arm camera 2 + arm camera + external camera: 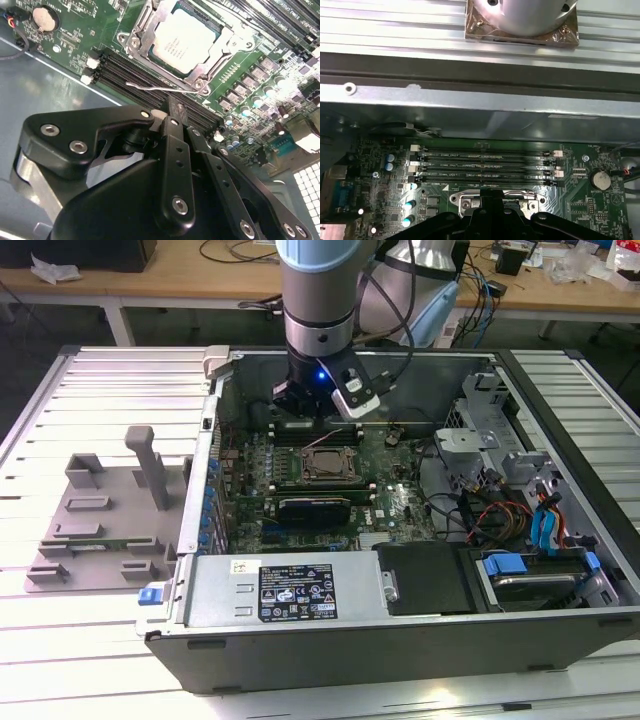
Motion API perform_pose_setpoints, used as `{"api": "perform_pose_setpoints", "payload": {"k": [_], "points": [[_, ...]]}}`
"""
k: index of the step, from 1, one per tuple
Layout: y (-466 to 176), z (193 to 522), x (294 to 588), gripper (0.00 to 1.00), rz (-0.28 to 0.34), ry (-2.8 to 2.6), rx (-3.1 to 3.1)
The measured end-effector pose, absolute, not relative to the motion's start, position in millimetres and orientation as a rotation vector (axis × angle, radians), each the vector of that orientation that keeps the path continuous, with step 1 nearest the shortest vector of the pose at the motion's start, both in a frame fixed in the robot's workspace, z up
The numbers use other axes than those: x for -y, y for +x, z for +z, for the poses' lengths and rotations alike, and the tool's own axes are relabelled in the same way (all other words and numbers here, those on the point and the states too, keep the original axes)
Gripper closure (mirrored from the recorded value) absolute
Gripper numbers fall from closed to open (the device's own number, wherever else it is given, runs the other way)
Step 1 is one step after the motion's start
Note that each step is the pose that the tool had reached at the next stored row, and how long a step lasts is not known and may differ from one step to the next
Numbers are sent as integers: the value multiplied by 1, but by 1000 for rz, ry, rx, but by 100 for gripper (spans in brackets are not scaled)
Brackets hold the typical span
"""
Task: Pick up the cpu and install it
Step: 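Install the first cpu locking lever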
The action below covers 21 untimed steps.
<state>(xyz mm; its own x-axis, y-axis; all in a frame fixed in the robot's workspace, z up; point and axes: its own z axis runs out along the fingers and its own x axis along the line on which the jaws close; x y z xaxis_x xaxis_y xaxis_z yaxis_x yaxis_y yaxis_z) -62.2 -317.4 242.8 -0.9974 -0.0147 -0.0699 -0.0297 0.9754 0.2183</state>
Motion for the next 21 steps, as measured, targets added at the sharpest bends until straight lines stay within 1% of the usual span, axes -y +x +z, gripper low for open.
{"api": "perform_pose_setpoints", "payload": {"k": [10,14,21], "points": [[-62,241,317,89,333,14,-3052],[-61,240,317,89,301,67,-3051],[-61,235,317,89,319,70,-3043]]}}
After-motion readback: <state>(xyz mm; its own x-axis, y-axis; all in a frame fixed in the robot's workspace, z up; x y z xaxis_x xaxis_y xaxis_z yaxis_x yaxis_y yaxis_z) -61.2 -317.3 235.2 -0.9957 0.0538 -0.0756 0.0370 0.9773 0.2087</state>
